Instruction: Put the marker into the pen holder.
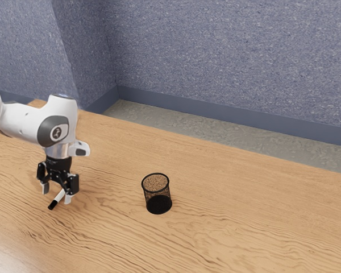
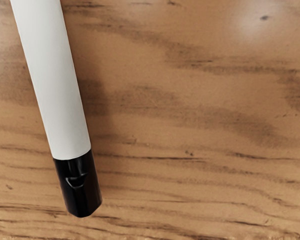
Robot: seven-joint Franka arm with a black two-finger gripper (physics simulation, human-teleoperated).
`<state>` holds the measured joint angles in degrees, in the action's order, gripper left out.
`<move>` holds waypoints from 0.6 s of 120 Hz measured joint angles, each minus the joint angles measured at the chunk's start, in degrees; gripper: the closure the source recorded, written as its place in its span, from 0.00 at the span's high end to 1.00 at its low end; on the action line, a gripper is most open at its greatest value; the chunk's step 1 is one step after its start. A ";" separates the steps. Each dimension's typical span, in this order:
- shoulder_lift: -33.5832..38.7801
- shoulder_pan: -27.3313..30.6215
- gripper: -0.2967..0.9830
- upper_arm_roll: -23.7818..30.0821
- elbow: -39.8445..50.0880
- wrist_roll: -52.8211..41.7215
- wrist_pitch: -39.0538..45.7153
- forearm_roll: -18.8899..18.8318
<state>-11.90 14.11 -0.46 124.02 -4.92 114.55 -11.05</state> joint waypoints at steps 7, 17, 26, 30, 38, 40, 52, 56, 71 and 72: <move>0.43 -0.19 0.77 -0.72 1.34 -0.92 1.05 0.16; 0.51 -0.38 0.77 -1.53 2.37 -2.28 2.23 0.29; 0.22 -0.26 0.77 -2.90 2.66 -3.61 3.07 0.35; -0.13 -0.06 0.77 -3.28 2.62 -4.26 3.43 0.36; -1.14 0.21 0.77 -3.62 2.31 -5.58 4.15 0.46; -1.42 0.25 0.77 -3.66 2.17 -5.92 4.34 0.47; -2.63 0.67 0.77 -3.76 1.25 -7.95 5.39 0.59; -2.91 0.74 0.77 -3.78 0.93 -8.62 5.80 0.64; -3.89 0.76 0.77 -4.05 0.58 -11.11 7.63 1.49; -3.95 0.75 0.77 -4.16 0.58 -11.27 7.75 1.60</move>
<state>-15.85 14.86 -4.62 124.59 -16.19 122.31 -9.46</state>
